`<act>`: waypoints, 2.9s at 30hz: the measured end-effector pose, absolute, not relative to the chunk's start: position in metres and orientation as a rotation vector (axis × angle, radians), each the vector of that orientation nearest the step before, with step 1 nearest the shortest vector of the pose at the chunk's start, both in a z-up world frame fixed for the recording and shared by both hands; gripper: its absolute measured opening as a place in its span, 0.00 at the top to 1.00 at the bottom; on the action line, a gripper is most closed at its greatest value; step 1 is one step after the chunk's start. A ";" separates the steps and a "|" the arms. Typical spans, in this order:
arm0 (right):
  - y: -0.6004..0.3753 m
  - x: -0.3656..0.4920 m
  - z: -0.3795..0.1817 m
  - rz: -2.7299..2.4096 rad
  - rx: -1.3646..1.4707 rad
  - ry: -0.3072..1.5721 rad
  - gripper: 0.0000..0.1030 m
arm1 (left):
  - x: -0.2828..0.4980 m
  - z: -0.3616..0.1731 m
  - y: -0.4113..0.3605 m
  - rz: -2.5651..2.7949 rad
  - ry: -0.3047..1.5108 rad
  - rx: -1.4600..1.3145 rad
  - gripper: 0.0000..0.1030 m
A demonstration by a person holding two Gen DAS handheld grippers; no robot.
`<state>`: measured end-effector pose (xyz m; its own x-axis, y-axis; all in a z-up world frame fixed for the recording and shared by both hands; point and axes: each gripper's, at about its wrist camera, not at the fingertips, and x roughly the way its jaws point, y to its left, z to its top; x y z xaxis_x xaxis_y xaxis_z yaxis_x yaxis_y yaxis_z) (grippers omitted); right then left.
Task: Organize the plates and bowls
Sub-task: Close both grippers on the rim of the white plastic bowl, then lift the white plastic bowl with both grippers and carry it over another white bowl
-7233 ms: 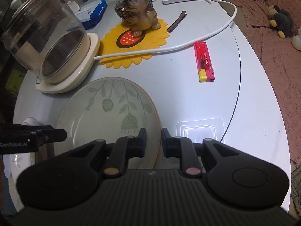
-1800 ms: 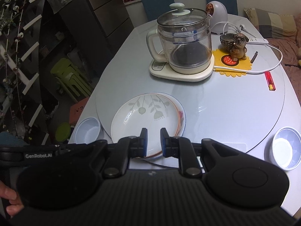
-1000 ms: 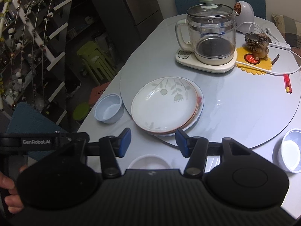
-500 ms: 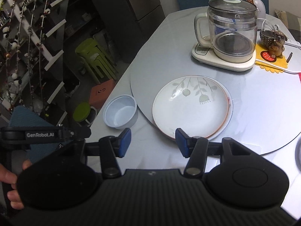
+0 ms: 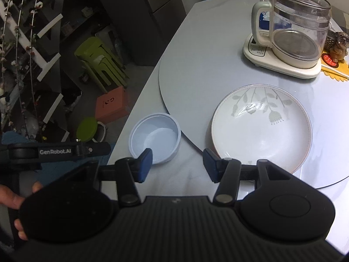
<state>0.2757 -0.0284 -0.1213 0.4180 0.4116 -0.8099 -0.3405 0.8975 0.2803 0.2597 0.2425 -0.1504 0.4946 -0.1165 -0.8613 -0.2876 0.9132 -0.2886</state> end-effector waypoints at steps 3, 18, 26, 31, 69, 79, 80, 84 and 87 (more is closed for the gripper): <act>-0.011 0.283 -0.131 0.462 0.076 1.055 0.50 | 0.277 -0.162 0.256 0.071 1.072 -0.412 0.39; 0.042 0.316 -0.202 0.318 0.085 1.201 0.70 | 0.329 -0.235 0.275 -0.082 1.155 -0.362 0.51; 0.048 0.327 -0.214 0.282 0.092 1.201 0.78 | 0.342 -0.252 0.274 -0.150 1.181 -0.368 0.71; 0.053 0.328 -0.217 0.284 0.050 1.200 0.84 | 0.344 -0.256 0.275 -0.168 1.192 -0.367 0.72; -0.025 0.265 -0.105 0.246 0.287 1.074 0.85 | 0.287 -0.134 0.237 -0.299 1.076 -0.440 0.73; -0.075 0.244 -0.094 0.268 0.287 1.030 0.85 | 0.266 -0.120 0.182 -0.294 1.041 -0.438 0.73; -0.080 0.242 -0.092 0.269 0.284 1.026 0.85 | 0.264 -0.118 0.177 -0.295 1.035 -0.439 0.72; -0.105 0.232 -0.085 0.273 0.286 1.005 0.85 | 0.254 -0.110 0.149 -0.295 1.022 -0.448 0.72; -0.126 0.221 -0.080 0.267 0.290 0.985 0.85 | 0.248 -0.108 0.128 -0.306 1.020 -0.437 0.72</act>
<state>0.2213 -0.1262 -0.0800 0.5264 0.3495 -0.7751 -0.0900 0.9294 0.3580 0.2477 0.1276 -0.1076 0.4932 -0.4417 -0.7494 0.0435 0.8729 -0.4859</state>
